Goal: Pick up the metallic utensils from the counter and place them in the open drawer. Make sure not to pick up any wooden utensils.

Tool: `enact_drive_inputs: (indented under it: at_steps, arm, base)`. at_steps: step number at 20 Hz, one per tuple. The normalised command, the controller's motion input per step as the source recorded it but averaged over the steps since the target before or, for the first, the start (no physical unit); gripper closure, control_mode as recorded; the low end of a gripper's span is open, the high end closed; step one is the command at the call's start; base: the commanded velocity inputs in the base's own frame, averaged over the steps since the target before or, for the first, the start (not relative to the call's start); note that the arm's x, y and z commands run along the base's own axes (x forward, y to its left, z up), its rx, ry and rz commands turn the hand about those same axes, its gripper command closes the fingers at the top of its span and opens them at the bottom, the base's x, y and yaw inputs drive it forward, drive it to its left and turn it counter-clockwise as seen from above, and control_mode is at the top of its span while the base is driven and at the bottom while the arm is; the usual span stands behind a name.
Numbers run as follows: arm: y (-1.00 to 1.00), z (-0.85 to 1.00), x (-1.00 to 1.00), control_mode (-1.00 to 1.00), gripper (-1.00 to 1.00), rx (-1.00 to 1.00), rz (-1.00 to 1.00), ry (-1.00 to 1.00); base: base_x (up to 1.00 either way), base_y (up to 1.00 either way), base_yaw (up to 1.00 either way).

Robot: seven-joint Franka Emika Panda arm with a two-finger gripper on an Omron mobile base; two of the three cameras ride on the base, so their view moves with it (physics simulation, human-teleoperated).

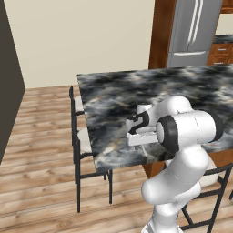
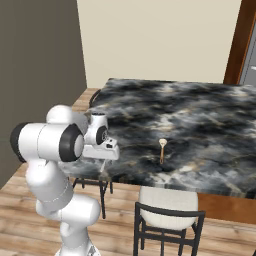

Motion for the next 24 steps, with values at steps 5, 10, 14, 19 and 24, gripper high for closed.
enact_drive_inputs:
  at_steps: [5, 10, 14, 19, 24]
  arm:
    - [0.0, -0.46, 0.37, -1.0, -1.0, 0.0, 0.02, 0.0]
    - [0.0, -0.44, 0.3, -1.0, -1.0, 0.0, 0.01, 0.0]
    - [0.0, -0.5, 0.17, -1.0, -1.0, 0.0, 0.01, -0.01]
    - [0.07, -0.66, 0.05, -1.0, 1.0, 0.0, 0.0, -0.04]
    - [0.29, -0.73, 0.01, -1.0, 1.0, 0.0, 0.0, -0.03]
  base:
    - [0.0, 0.0, 0.0]
    - [0.0, 0.0, 0.0]
    - [0.0, 0.0, 0.0]
    - [0.0, 0.0, 0.0]
    - [0.0, 0.0, 0.0]
